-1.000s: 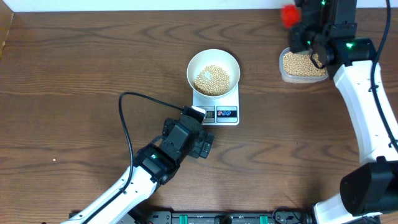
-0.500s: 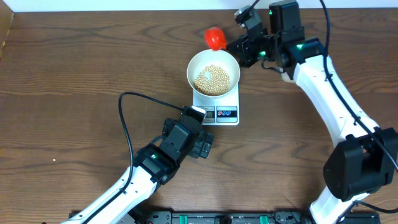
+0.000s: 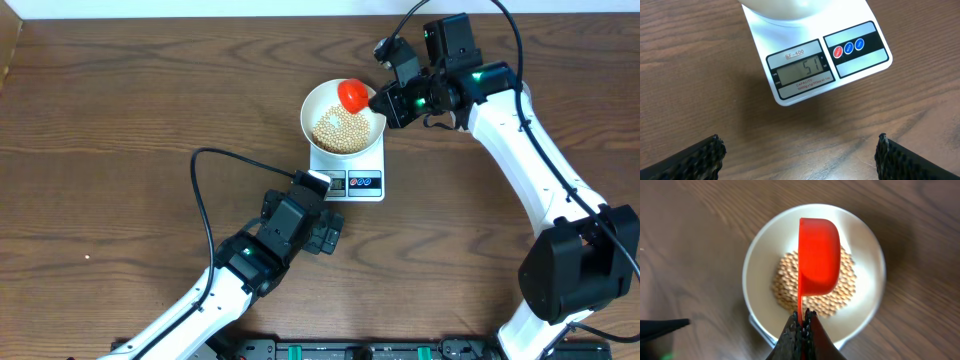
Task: Scoop item into bowl and weigh 50g on scale
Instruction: 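Carry the filled scoop left over the beige bowl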
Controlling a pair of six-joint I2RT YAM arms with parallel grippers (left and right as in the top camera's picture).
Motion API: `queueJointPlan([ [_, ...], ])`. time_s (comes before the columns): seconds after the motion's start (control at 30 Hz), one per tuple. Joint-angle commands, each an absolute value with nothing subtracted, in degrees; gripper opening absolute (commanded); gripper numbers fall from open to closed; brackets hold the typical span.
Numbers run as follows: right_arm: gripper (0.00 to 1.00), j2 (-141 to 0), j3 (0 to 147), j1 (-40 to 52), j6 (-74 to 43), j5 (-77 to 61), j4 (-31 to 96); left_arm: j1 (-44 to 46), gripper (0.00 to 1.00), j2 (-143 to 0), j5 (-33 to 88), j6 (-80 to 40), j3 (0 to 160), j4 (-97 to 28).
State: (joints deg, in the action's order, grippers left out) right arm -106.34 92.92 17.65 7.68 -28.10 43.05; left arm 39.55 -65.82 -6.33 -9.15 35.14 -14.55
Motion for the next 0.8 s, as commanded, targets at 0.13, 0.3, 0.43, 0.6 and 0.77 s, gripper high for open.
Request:
queueJointPlan([
  [0.13,0.01,-106.10,92.99,18.04,8.86,-20.80,44.95,39.68,0.98,-65.47,-6.48,-8.84,34.72,-14.48],
  [0.3,0.01,-106.10,92.99,18.04,8.86,-18.70,45.84,39.68,0.98,-65.47,-6.48,-8.84,34.72,-14.48],
  [0.43,0.01,-106.10,92.99,18.04,8.86,-16.69,46.19,39.68,0.98,-65.47,-6.48,-8.86,34.72,-14.48],
  [0.6,0.01,-106.10,92.99,17.98,9.34,-14.90,47.11,39.68,0.98,-65.47,-6.48,-8.84,34.72,-14.48],
  [0.77,0.01,-106.10,92.99,17.93,9.52,-14.92,47.00,39.68,0.98,-65.47,-6.48,-8.84,34.72,-14.48],
])
